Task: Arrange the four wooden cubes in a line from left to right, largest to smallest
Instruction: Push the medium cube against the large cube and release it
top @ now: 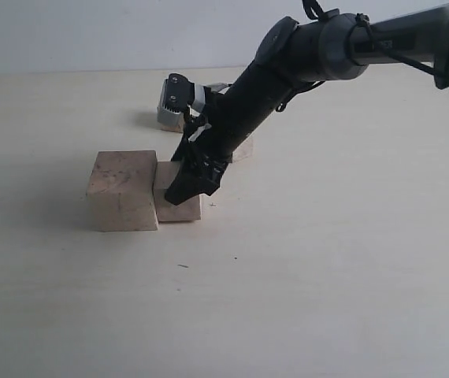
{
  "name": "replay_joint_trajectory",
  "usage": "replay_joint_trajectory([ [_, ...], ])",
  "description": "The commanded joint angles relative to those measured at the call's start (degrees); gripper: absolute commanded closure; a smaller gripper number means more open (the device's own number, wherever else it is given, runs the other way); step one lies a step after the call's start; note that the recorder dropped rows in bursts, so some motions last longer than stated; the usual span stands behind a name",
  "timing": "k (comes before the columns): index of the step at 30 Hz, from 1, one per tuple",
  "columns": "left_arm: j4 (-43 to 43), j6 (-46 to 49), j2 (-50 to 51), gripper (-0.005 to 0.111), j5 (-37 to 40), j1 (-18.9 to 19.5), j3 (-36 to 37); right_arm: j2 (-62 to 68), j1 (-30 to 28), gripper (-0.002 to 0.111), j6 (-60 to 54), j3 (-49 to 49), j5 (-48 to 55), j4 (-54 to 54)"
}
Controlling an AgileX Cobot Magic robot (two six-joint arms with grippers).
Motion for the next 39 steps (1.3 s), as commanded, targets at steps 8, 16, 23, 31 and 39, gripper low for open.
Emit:
replay_joint_trajectory([
  [8, -0.7, 0.3, -0.2, 0.107, -0.5, 0.2, 0.2, -0.8, 0.2, 0.032, 0.6, 0.2, 0.0, -2.9],
  [16, -0.7, 0.3, -0.2, 0.107, -0.5, 0.2, 0.2, -6.0, 0.2, 0.032, 3.7, 0.2, 0.0, -3.5],
  [23, -0.7, 0.3, -0.2, 0.107, -0.5, 0.2, 0.2, -11.5, 0.2, 0.036, 14.9, 0.2, -0.3, -15.3],
  [31, -0.7, 0.3, -0.2, 0.107, -0.5, 0.2, 0.2, -10.0, 0.0, 0.037, 24.9, 0.2, -3.7, -26.2],
  [39, -0.7, 0.3, -0.2, 0.107, -0.5, 0.2, 0.2, -5.7, 0.0, 0.037, 25.3, 0.2, -4.5, -25.9],
])
